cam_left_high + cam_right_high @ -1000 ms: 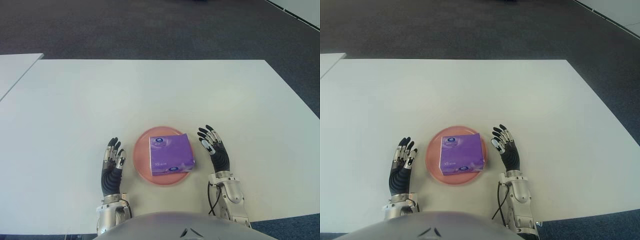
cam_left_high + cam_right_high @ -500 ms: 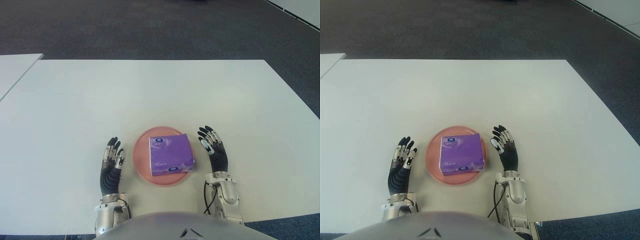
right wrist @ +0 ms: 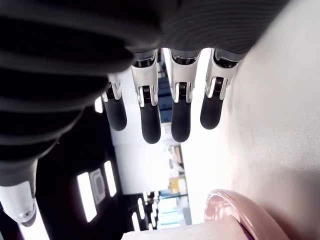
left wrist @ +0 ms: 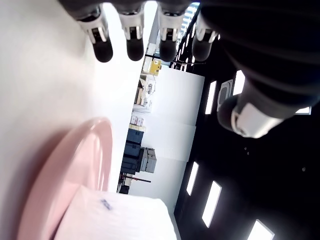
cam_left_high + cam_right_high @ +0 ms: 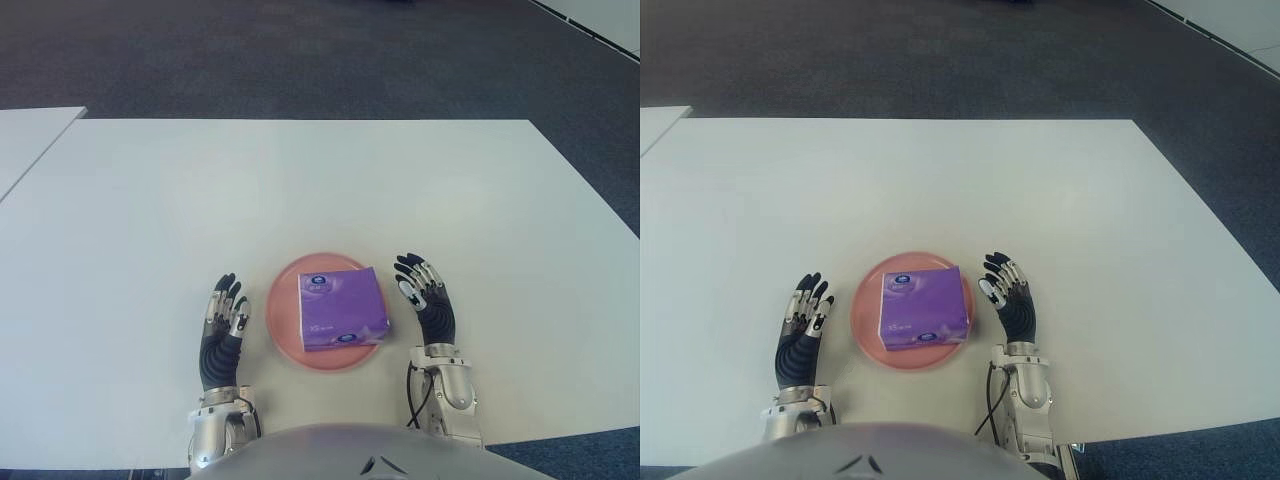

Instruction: Put the tissue paper into the plate.

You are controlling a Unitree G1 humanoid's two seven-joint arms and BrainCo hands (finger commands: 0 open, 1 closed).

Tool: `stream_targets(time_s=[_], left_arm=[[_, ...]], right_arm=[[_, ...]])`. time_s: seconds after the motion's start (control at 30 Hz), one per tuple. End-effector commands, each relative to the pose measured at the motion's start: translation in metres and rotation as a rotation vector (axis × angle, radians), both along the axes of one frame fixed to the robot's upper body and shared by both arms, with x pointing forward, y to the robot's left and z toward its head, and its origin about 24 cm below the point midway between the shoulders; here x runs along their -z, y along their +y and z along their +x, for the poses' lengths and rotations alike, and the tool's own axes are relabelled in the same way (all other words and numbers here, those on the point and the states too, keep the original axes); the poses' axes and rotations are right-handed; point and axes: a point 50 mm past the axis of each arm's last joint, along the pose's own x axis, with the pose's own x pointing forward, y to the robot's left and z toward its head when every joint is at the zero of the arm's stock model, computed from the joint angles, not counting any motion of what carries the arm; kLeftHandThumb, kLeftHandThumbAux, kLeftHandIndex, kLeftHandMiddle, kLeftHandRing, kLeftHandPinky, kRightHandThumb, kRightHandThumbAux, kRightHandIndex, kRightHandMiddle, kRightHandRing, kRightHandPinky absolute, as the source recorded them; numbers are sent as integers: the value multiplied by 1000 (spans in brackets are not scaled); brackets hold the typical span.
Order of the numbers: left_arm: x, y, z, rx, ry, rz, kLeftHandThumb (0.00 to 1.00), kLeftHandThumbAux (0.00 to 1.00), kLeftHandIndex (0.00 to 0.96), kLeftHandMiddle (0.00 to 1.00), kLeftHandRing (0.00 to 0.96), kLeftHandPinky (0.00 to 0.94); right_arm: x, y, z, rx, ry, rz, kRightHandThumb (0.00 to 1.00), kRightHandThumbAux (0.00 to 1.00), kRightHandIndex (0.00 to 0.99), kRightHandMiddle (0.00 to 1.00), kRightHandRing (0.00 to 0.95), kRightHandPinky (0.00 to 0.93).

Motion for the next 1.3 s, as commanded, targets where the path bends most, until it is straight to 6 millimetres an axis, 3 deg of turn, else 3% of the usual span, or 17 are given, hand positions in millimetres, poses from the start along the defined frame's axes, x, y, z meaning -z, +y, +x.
stream_targets(time_s=[0.03, 1.3], left_arm=[[25, -1, -20, -33, 186, -29, 91, 578, 57, 72, 28, 1], [26, -2, -20, -45, 198, -22, 120, 579, 70, 83, 38, 2]], right_arm=[[45, 2, -28, 33, 255, 68, 199, 573, 208, 276, 277, 290], [45, -4, -32, -9, 297, -20, 144, 550, 172, 254, 204, 98]])
